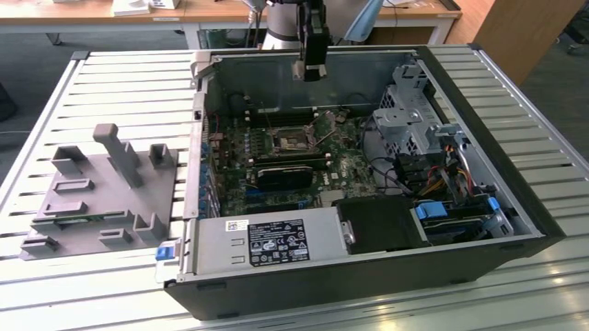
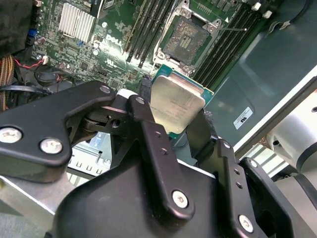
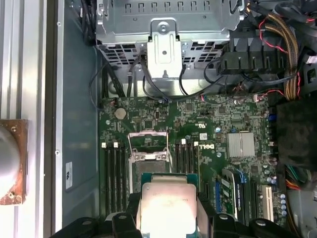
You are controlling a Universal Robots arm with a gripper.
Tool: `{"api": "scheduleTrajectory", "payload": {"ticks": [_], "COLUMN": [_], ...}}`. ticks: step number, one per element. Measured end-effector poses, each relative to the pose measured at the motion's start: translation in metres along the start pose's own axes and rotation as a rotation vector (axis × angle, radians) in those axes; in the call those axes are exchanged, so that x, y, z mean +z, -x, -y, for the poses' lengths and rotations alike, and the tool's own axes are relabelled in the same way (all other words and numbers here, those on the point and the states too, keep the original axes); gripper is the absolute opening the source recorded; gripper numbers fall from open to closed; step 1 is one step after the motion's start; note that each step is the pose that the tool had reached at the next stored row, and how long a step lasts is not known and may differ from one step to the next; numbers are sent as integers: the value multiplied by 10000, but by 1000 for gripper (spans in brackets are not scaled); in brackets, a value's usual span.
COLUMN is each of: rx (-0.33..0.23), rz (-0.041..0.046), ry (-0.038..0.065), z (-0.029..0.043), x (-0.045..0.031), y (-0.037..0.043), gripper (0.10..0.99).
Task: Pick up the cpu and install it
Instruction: 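Place the cpu into insertion slot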
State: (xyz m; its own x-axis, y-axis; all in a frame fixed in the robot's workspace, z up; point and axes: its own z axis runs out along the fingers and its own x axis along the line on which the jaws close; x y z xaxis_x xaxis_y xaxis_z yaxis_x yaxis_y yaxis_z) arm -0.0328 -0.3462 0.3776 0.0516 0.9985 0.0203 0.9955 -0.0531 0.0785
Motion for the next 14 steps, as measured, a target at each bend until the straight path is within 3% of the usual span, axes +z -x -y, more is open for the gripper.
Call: {"api": "scheduleTrajectory", "payload": {"ticks": [14], "rx": [0], "rz": [-1], "ry": [1], "z": [5], "x": [59], "y": [1], "gripper": [533]}}
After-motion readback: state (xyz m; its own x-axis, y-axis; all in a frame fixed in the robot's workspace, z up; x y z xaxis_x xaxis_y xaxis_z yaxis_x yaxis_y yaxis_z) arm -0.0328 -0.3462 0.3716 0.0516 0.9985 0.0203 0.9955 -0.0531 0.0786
